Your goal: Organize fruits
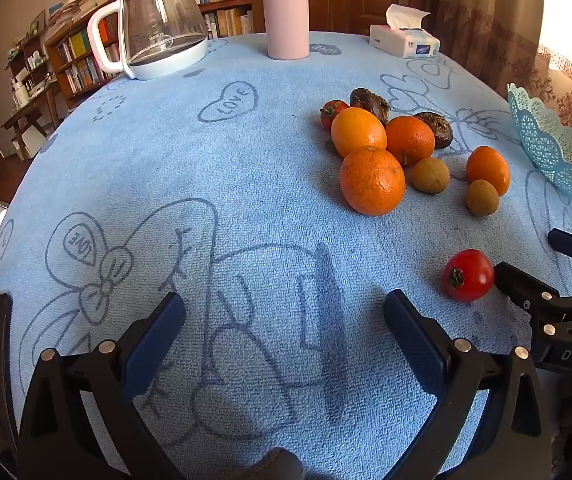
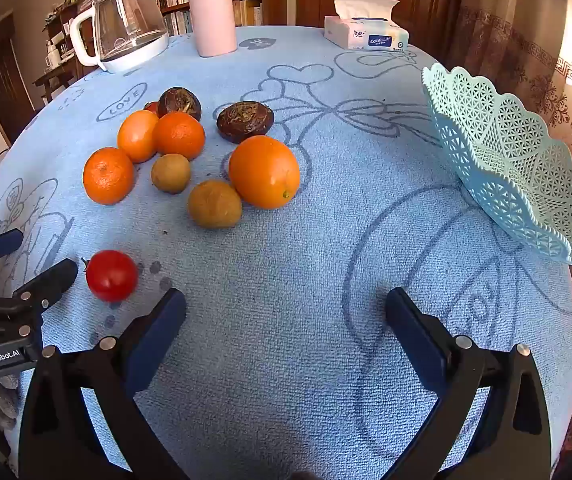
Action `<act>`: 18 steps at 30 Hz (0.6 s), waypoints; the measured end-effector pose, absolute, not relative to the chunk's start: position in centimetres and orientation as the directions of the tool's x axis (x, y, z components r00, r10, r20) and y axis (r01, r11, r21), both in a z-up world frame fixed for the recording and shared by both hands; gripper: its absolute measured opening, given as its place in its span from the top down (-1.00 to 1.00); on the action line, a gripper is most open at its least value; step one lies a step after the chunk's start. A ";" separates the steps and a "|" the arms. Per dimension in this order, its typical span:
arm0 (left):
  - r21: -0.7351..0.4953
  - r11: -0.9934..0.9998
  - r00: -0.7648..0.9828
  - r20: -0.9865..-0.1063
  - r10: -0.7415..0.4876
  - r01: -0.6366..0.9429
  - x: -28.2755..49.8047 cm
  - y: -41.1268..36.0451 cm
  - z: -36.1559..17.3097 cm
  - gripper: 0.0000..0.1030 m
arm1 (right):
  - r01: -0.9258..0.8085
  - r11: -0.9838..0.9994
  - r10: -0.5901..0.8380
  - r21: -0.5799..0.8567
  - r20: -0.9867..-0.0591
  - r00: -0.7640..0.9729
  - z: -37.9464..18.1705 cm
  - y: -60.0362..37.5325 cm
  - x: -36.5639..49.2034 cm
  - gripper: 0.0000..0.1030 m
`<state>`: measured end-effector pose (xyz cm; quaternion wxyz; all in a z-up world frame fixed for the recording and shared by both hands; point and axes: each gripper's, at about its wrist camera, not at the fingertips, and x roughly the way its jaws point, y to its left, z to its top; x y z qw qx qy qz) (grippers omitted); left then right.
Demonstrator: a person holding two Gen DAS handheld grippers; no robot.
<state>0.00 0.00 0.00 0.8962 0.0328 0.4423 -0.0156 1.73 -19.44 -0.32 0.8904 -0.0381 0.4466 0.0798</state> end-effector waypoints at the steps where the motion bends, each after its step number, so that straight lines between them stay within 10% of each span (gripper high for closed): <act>1: 0.046 0.997 0.608 -0.794 0.002 0.057 0.0 0.0 0.0 -0.91 | -0.176 0.984 0.110 0.006 -0.801 0.588 -0.3 -19.5 1.7 -0.96; 18: 0.047 0.997 0.609 -0.793 0.002 0.058 0.2 0.2 -0.2 -0.91 | -0.175 0.985 0.107 0.003 -0.804 0.585 -0.4 -19.4 1.9 -0.96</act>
